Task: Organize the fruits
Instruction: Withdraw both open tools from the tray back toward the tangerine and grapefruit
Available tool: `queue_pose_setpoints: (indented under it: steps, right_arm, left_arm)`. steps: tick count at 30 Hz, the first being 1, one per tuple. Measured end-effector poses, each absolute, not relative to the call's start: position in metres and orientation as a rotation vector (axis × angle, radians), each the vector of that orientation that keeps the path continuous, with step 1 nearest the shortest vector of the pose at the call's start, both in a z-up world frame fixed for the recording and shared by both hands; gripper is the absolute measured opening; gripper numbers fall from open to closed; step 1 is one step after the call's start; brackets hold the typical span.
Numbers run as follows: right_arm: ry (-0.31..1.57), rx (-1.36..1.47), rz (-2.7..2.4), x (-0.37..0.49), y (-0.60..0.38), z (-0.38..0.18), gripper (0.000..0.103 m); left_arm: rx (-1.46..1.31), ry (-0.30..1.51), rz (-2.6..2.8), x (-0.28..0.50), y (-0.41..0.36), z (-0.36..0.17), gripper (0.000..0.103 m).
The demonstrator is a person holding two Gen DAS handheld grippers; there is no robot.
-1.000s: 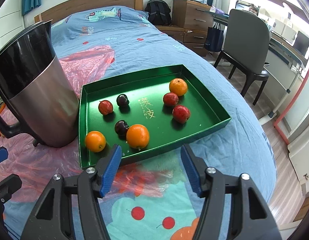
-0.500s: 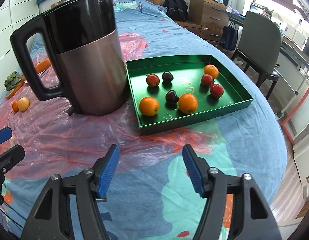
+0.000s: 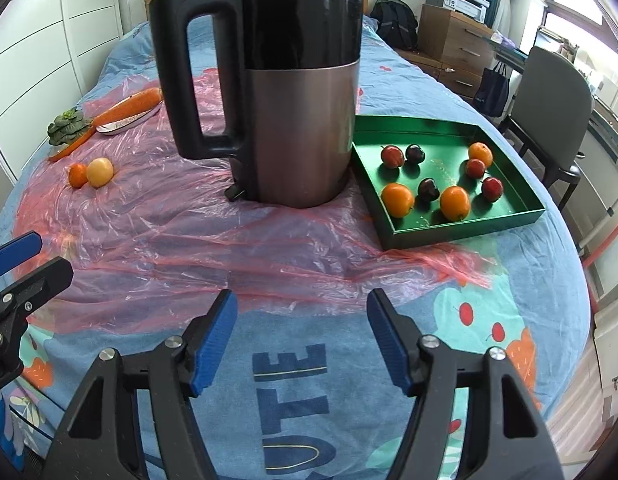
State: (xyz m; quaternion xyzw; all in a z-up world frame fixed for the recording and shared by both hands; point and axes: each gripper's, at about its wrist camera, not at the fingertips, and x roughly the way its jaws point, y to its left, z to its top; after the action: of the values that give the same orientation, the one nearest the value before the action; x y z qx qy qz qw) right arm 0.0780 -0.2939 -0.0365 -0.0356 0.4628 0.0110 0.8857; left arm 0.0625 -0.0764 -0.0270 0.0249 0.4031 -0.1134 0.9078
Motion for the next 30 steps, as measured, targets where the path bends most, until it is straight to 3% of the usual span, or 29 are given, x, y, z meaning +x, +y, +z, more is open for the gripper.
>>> queue_pose_setpoints:
  steps: [6, 13, 30]
  right_arm:
    - [0.962, -0.112, 0.072, 0.071, -0.263, -0.037, 0.103]
    - [0.955, -0.136, 0.144, 0.068, -0.228, -0.039, 0.103]
    - [0.901, -0.128, 0.278, 0.062, -0.178, -0.034, 0.103]
  left_arm:
    - [0.036, 0.826, -0.182, 0.053, -0.050, -0.028, 0.059]
    - [0.021, 0.821, -0.107, 0.041, -0.021, -0.029, 0.069]
    - [-0.017, 0.812, 0.076, 0.024, 0.036, -0.027, 0.072]
